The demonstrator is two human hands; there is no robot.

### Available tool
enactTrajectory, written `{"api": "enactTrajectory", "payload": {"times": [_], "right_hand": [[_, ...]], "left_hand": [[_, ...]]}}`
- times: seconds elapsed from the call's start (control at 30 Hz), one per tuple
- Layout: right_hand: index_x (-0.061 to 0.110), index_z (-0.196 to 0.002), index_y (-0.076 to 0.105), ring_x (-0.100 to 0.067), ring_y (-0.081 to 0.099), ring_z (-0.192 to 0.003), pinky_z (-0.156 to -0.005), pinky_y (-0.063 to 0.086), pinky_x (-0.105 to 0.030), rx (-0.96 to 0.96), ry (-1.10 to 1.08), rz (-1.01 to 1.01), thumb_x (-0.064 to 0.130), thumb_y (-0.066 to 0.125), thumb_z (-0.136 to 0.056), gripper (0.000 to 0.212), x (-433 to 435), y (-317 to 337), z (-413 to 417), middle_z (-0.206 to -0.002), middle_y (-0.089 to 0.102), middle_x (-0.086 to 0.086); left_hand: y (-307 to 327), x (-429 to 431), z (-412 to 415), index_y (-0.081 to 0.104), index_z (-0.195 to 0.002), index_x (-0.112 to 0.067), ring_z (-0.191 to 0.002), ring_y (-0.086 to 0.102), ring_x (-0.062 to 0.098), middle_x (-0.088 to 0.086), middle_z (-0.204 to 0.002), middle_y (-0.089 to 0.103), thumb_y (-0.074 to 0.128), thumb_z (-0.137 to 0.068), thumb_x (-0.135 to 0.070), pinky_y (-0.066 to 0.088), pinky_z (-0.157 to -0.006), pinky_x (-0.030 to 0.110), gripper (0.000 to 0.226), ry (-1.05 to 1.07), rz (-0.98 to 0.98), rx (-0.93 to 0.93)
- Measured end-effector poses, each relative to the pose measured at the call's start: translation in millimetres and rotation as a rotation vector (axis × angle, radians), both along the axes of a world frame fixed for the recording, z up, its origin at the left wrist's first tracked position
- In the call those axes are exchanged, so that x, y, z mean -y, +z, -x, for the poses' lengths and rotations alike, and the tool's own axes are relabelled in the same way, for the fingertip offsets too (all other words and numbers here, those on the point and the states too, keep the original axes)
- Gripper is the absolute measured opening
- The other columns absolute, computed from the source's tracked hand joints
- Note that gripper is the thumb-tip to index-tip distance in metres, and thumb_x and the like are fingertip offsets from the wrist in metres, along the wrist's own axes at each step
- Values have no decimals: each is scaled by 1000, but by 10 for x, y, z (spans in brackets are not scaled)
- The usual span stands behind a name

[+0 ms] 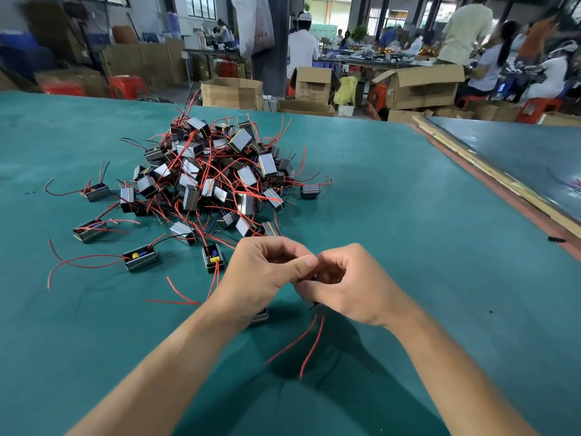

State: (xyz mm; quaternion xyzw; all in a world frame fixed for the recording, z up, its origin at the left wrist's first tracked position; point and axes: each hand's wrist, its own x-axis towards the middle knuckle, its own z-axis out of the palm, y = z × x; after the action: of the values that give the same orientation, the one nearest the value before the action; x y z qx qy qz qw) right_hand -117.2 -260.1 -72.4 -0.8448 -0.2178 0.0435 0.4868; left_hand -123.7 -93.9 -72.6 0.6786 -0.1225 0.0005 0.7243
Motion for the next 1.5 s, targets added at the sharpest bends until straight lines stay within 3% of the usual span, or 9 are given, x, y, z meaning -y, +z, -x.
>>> {"api": "enactTrajectory", "payload": {"times": [0.2,0.33,0.53,0.67,0.77,0.9,1.07,1.23,1.5], "right_hand": [[16,-55,61,-9,32,-48,-47,27,-23,58,-72,-11,30,70,-90,38,53,-10,-47,-45,45,9],[20,-51,50,-8,26,-47,-46,21,-22,114,-149,107,22,66,-92,45,112,-7,-101,-46,31,9],[3,-66,63,-26,55,-60,-52,36,-30,196,-876,181,26,66,-83,29,660,0,-403,-54,55,-11],[17,-91,68,-34,63,-86,-72,45,-34,119,-1119,225,23,62,-84,11,890,-15,-463,-84,72,-6],[17,-121,60,-30,62,-103,-85,44,-35,170,-1054,237,19,62,-86,35,733,-54,-445,-107,71,-3],[13,-114,70,-22,60,-112,-101,45,-35,320,-538,279,13,66,-87,27,343,-150,-333,-122,65,-3],[8,-133,58,-18,31,-144,-113,21,-25,136,-241,554,39,54,-98,46,265,-335,-364,-155,38,-1],[-1,-117,62,-31,35,-135,-112,29,-40,-20,-611,823,42,42,-99,51,609,-268,-508,-138,46,-17],[12,-109,73,-20,46,-134,-99,25,-15,293,-563,321,19,68,-87,23,238,-167,-272,-142,51,-8]], "left_hand": [[19,38,6,71,-83,0,-73,65,22,14,-76,71,68,-76,-27,55,-77,34,29,-21,15,-4],[39,19,-2,72,-87,-12,-75,63,6,-6,-76,71,71,-81,-30,53,-76,20,19,94,-97,75],[1,-169,-137,70,-83,-24,-62,59,5,-10,-78,70,73,-83,-20,46,-61,24,5,476,-291,153],[-88,-268,-211,60,-107,-24,-104,55,18,-9,-108,63,72,-80,-31,45,-86,33,31,522,-693,100],[-191,-305,-206,44,-132,-15,-130,32,26,2,-135,45,65,-84,-46,32,-106,37,61,440,-1116,20],[-264,-286,-217,42,-133,-15,-132,33,28,5,-137,44,53,-88,-58,27,-112,40,63,365,-1373,24],[-219,-288,-224,52,-125,-23,-121,51,24,-2,-122,61,57,-89,-46,35,-105,40,43,326,-1235,45],[-192,-298,-200,63,-106,-27,-98,61,14,-15,-93,68,66,-83,-24,42,-82,30,24,337,-1064,98],[-189,-255,-190,71,-81,-27,-76,66,6,-16,-76,70,68,-81,-8,54,-77,27,19,317,-751,116]]}}
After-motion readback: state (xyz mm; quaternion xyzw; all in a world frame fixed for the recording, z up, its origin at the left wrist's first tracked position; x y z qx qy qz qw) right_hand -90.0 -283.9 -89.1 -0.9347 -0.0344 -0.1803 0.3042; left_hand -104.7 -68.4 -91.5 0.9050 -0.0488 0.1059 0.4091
